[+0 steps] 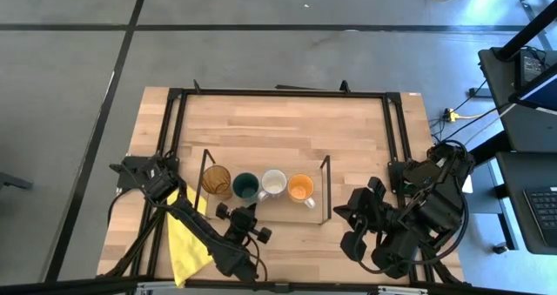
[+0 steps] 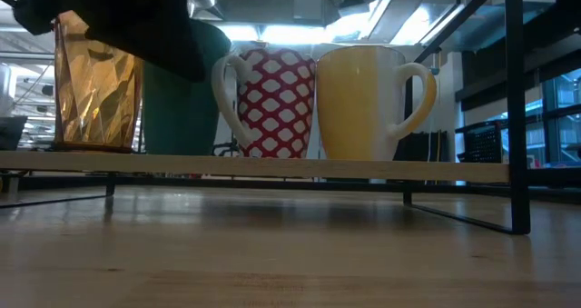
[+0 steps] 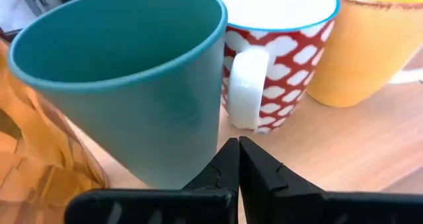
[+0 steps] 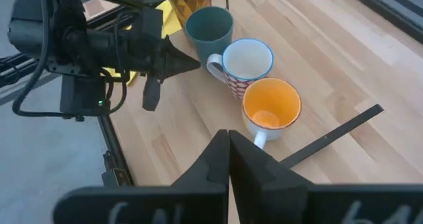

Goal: Stack small to large cups/mugs on shelf
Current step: Adjust the red mug on the shelf

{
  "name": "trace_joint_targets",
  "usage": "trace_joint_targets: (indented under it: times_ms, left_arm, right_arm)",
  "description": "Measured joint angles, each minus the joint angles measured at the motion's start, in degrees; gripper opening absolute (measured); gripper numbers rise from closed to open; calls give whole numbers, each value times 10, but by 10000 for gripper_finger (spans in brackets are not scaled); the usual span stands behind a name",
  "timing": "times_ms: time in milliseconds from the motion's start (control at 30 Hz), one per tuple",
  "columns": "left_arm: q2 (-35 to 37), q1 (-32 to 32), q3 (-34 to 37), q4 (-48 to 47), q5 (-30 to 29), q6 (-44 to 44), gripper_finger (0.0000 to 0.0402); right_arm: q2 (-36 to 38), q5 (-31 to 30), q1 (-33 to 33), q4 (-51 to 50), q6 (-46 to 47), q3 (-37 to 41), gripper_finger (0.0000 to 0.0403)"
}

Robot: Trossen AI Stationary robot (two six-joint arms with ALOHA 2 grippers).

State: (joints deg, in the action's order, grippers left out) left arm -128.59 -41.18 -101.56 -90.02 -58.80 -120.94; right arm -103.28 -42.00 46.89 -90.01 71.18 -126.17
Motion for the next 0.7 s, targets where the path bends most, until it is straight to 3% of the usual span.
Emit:
trace_joint_targets:
  times_ms: [167,267,467,533,700]
  left_arm:
    - [1,-10,-17,0,-9,-1,0]
    - [1,-22,-38,0,-11,0,0]
    - [1,-41,-57,0,-17,13,0]
    - [1,-46,-57,0,-16,13,0]
    - [1,-55,-57,0,-16,11,0]
  right_arm:
    - [0,64,-41,0,-15,0,7]
    - [0,134,-91,2,-51,0,7]
    - [0,174,-221,40,-182,0,4]
    - [-3,231,-280,59,-233,2,4]
    - [-7,430,-412,252,-338,84,4]
